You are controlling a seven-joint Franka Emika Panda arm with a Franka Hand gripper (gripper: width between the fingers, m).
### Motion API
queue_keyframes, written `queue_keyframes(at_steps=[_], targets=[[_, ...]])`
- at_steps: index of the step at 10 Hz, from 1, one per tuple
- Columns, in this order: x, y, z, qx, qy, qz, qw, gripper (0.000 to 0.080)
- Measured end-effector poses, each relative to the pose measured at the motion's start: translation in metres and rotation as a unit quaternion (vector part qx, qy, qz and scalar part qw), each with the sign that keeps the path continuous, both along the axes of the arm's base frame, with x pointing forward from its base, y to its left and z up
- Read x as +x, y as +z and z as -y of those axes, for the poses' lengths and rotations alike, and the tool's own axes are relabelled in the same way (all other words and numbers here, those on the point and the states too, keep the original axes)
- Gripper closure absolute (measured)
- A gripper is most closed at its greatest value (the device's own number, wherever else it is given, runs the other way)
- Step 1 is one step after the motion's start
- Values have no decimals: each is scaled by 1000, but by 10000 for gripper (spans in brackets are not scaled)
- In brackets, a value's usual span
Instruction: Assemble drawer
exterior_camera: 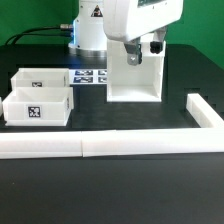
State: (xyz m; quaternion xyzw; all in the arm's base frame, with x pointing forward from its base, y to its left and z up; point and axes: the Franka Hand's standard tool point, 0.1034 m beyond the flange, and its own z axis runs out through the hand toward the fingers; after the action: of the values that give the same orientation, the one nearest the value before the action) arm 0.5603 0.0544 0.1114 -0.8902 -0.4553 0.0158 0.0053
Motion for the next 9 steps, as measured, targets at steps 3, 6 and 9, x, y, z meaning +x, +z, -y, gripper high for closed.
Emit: queue_keyframes(at_steps=[3, 6, 9], targets=[[0, 0, 0, 0, 0, 0, 1000, 150], [-1, 1, -1, 1, -17, 1, 1000, 150], [-26, 21, -14, -9, -148, 3, 989, 150]])
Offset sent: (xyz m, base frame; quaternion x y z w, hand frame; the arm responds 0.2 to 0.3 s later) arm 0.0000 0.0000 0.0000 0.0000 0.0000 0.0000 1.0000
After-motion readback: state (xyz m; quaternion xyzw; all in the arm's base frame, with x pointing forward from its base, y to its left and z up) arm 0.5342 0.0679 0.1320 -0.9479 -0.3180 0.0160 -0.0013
